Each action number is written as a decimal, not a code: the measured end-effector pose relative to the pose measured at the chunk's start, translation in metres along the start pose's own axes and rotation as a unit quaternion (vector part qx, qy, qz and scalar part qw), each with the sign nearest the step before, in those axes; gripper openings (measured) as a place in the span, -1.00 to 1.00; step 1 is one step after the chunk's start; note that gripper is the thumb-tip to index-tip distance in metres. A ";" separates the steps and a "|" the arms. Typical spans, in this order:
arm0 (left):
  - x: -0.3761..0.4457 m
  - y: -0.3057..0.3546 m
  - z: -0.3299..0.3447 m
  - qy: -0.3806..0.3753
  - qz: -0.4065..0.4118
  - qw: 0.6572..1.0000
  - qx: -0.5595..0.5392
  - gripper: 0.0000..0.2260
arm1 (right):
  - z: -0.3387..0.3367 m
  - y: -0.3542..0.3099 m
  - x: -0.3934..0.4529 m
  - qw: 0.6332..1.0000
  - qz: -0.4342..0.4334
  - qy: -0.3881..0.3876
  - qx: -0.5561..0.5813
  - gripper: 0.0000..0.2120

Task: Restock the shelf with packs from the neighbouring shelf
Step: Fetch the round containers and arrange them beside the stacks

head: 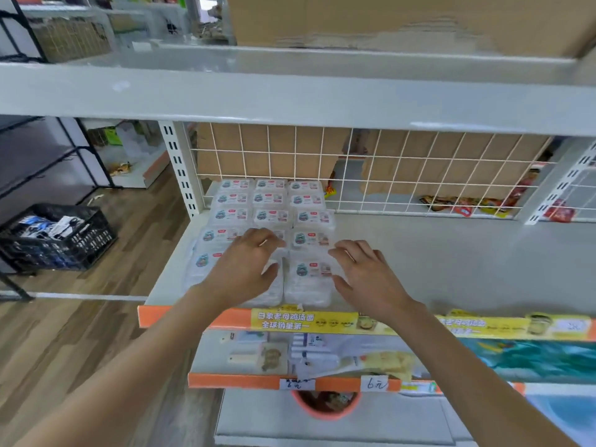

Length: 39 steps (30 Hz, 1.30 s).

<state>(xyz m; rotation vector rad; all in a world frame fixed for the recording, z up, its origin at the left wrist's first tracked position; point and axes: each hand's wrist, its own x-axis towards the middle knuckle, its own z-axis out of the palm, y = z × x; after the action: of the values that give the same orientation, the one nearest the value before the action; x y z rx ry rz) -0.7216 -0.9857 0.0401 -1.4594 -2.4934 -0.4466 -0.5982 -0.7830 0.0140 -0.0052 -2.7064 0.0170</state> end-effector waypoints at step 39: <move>0.295 0.587 0.265 -0.114 0.404 0.900 -0.115 -0.68 | -0.146 0.422 -0.423 0.908 0.395 -0.059 -0.127 -0.50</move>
<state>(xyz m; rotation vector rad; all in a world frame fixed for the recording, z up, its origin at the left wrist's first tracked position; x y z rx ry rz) -0.3597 -0.3791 -0.0197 -2.5642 -1.7462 -0.4180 -0.1526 -0.3623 -0.0372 -1.1984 -2.6049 -0.0948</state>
